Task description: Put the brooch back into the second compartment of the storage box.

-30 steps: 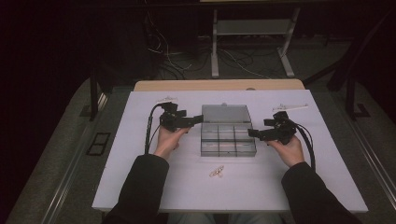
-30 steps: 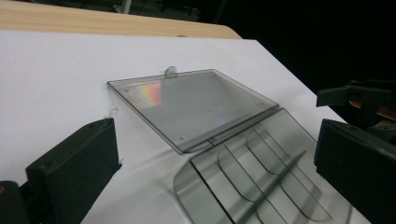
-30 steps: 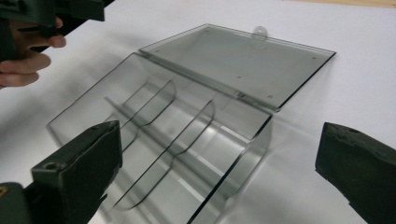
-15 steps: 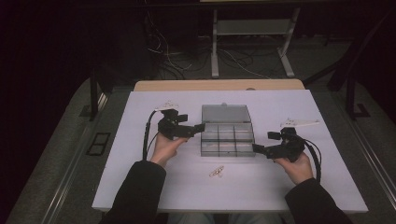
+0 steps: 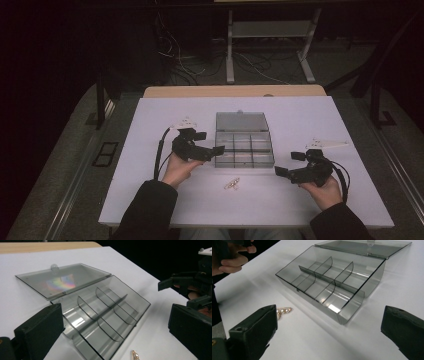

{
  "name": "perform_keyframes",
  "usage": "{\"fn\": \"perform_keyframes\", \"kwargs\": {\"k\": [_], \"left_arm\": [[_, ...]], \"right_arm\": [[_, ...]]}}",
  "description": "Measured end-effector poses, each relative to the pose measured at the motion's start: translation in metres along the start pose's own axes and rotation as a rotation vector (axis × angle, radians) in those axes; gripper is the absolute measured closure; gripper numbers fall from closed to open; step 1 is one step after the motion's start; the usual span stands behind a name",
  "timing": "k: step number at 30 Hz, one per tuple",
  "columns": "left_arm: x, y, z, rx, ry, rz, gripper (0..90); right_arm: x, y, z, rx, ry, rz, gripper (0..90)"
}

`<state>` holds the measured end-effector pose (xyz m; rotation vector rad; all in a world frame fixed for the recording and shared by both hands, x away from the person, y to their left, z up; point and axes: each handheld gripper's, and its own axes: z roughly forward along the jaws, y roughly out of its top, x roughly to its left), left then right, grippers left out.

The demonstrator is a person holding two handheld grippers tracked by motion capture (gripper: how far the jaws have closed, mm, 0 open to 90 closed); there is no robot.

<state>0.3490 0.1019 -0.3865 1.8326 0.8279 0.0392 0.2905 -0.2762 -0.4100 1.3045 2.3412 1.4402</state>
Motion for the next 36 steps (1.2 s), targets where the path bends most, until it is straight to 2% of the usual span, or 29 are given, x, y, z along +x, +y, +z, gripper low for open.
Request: {"fn": "perform_keyframes", "kwargs": {"k": [10, 17, 22, 28, 31, 36], "left_arm": [[-0.014, -0.01, 0.006, 0.059, -0.034, 0.029, 0.0], [-0.022, -0.017, 0.011, 0.098, -0.053, 0.049, 0.0], [-0.029, -0.022, 0.015, 0.148, -0.065, 0.065, 0.0], [-0.036, -0.026, 0.021, 0.195, -0.067, 0.103, 0.0], [-0.039, -0.029, 0.024, 0.23, -0.072, 0.123, 0.0], [-0.045, -0.034, 0.029, 0.297, -0.08, 0.16, 1.3]], "right_arm": [[-0.002, -0.019, -0.005, 0.02, -0.004, 0.007, 0.4], [-0.002, -0.025, -0.008, 0.021, -0.005, 0.007, 0.4], [-0.001, -0.027, -0.008, 0.031, -0.002, 0.01, 0.5], [-0.001, -0.031, -0.009, 0.045, -0.003, 0.003, 0.4], [-0.001, -0.033, -0.009, 0.045, 0.013, 0.015, 0.5], [0.0, -0.033, -0.007, 0.052, 0.016, 0.005, 0.5]]}}
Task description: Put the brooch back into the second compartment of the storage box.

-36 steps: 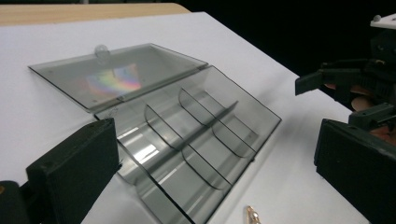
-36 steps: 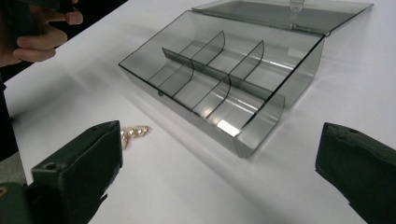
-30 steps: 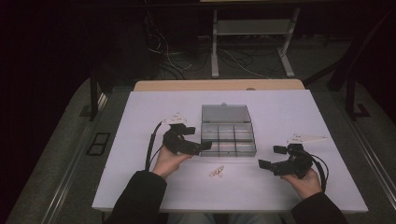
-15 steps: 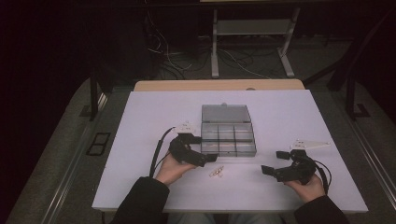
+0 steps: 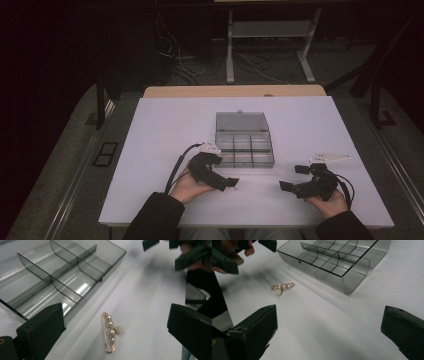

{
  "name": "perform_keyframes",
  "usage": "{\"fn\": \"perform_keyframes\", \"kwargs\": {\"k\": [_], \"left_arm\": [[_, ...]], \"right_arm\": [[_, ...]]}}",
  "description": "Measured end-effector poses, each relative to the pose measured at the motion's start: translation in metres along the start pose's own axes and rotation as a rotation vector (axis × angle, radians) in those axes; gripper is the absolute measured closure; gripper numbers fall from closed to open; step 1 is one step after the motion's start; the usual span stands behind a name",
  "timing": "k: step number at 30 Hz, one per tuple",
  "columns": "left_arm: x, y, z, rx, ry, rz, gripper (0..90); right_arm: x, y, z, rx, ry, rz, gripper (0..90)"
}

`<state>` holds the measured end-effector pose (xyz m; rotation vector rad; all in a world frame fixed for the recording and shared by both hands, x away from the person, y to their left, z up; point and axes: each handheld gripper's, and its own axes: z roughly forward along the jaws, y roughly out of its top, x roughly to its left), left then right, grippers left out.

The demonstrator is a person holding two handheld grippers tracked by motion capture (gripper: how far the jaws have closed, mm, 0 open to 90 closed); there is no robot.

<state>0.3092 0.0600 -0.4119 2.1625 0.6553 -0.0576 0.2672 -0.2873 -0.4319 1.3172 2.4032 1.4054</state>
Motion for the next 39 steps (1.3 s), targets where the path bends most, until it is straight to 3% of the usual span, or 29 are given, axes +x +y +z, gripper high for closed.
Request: {"fn": "perform_keyframes", "kwargs": {"k": [6, 15, 22, 31, 35, 36, 39], "left_arm": [[-0.004, -0.003, 0.005, 0.041, -0.002, 0.023, 7.0], [-0.002, -0.015, 0.014, 0.066, 0.026, -0.01, 31.9], [-0.004, -0.019, 0.019, 0.102, 0.043, 0.048, 48.8], [-0.006, -0.022, 0.027, 0.134, 0.062, 0.062, 67.9], [-0.011, -0.023, 0.028, 0.126, 0.102, 0.085, 75.1], [-0.011, -0.023, 0.028, 0.134, 0.11, 0.108, 76.2], [-0.013, -0.024, 0.029, 0.132, 0.129, 0.109, 79.7]], "right_arm": [[-0.002, -0.001, -0.003, -0.012, -0.002, 0.012, 0.5], [-0.005, -0.001, -0.006, -0.018, -0.005, 0.018, 0.5], [-0.007, -0.001, -0.005, -0.019, -0.002, 0.022, 0.4], [-0.007, -0.001, -0.002, 0.005, 0.019, 0.017, 0.4], [-0.007, -0.001, -0.001, 0.007, 0.019, 0.02, 0.5], [-0.007, -0.001, -0.002, 0.003, 0.019, 0.023, 0.4], [-0.008, -0.001, -0.003, -0.006, 0.016, 0.03, 0.4]]}}
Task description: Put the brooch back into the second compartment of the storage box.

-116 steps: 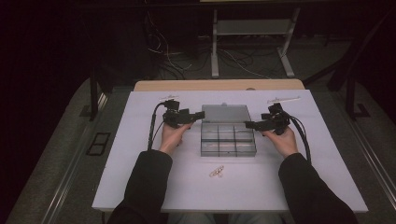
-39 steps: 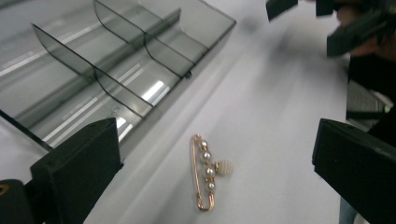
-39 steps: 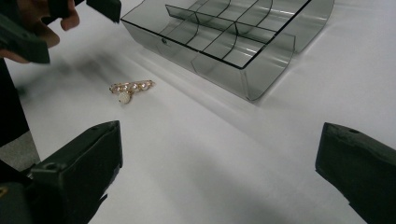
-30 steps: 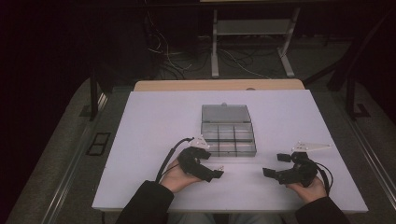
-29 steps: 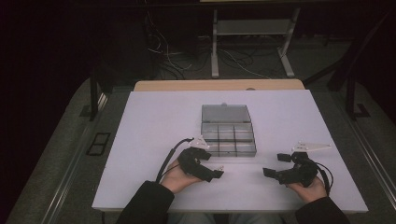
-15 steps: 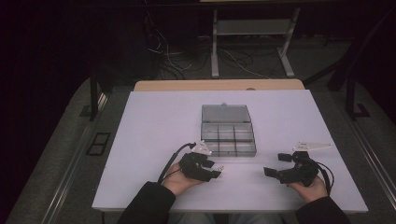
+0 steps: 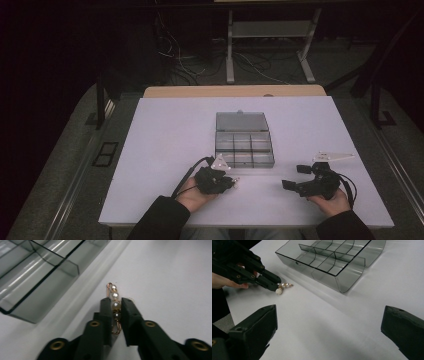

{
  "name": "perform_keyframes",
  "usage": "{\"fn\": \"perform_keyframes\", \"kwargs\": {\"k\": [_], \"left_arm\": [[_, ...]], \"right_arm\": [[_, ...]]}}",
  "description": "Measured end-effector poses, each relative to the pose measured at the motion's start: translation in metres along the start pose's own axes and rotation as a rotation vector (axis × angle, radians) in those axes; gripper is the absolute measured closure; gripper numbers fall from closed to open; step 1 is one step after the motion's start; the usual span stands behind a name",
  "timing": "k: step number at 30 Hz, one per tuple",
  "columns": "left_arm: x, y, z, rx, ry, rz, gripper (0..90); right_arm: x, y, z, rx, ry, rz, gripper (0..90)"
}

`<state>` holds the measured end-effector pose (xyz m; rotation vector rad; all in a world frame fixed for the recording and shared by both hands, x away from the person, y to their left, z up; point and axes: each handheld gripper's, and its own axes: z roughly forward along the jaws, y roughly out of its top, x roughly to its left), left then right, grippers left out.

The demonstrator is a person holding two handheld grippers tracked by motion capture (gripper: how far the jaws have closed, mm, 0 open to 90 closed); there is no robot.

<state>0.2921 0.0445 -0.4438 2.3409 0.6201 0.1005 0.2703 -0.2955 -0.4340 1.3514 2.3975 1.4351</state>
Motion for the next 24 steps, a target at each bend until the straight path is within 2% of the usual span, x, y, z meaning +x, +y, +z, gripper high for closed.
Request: {"fn": "perform_keyframes", "kwargs": {"k": [7, 8, 18, 20, 24], "left_arm": [[0.0011, 0.0007, -0.0004, 0.004, -0.004, -0.012, 80.4], [0.0009, 0.0005, 0.0001, -0.005, -0.007, -0.024, 80.3], [0.0053, 0.0009, -0.0029, 0.01, -0.06, -0.061, 80.4], [0.0046, 0.0012, -0.0037, -0.001, -0.071, -0.079, 80.4], [0.0065, 0.0016, -0.0079, -0.02, -0.077, -0.08, 80.3]], "right_arm": [[0.0008, -0.0004, 0.0005, 0.003, 0.001, -0.004, 0.4], [0.0006, -0.0004, 0.0003, 0.003, 0.001, -0.004, 0.5], [-0.001, -0.0007, -0.0003, 0.007, 0.004, 0.004, 0.4], [-0.0011, -0.0009, -0.0001, 0.008, 0.005, 0.004, 0.5], [-0.0009, -0.0009, 0.0002, 0.01, 0.009, 0.003, 0.4]]}}
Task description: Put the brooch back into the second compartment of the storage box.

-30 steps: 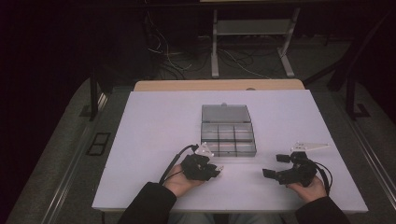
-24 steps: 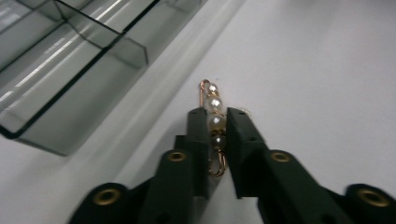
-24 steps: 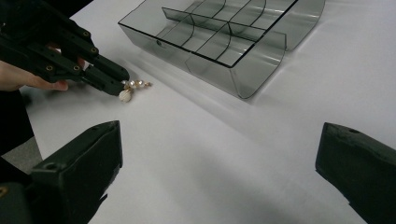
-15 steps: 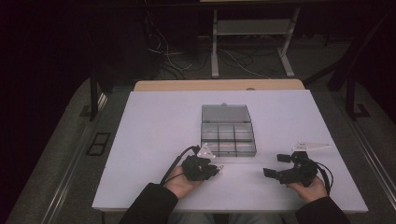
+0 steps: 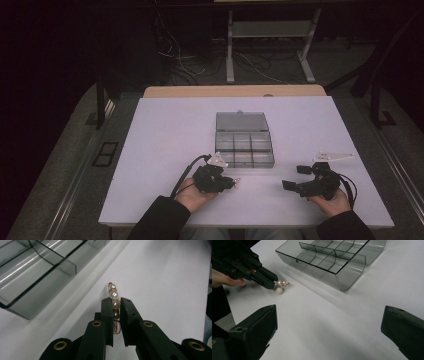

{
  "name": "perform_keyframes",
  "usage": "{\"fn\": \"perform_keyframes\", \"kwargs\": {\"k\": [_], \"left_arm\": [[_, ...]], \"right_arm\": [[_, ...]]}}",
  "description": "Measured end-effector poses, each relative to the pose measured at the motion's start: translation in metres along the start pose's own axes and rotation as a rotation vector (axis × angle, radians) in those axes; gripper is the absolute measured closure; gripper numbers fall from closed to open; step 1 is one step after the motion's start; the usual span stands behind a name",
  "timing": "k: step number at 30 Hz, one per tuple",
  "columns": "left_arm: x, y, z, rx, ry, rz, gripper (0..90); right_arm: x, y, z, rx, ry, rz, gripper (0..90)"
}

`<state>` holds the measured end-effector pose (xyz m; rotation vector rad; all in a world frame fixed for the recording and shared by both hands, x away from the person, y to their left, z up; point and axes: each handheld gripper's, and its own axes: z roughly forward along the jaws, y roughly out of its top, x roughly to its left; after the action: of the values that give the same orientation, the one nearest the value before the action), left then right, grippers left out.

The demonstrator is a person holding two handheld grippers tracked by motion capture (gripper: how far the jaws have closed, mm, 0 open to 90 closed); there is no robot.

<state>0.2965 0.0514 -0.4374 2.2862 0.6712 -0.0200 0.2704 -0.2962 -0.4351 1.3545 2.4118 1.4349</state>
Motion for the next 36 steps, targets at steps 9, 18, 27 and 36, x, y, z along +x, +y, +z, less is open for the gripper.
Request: {"fn": "perform_keyframes", "kwargs": {"k": [9, 18, 27, 36], "left_arm": [[0.002, 0.004, -0.016, -0.082, -0.011, -0.025, 80.3], [0.002, 0.009, -0.028, -0.126, -0.023, -0.027, 80.3], [0.003, 0.022, -0.032, -0.168, -0.018, -0.022, 80.3], [0.011, 0.032, -0.042, -0.183, -0.004, -0.018, 80.3]], "right_arm": [[0.0, 0.0, -0.001, -0.003, 0.002, -0.001, 0.4], [-0.001, -0.001, 0.0, 0.0, 0.002, 0.007, 0.4], [-0.001, -0.001, 0.0, -0.002, 0.0, 0.006, 0.4], [-0.002, -0.001, 0.0, -0.003, 0.001, 0.009, 0.4]]}}
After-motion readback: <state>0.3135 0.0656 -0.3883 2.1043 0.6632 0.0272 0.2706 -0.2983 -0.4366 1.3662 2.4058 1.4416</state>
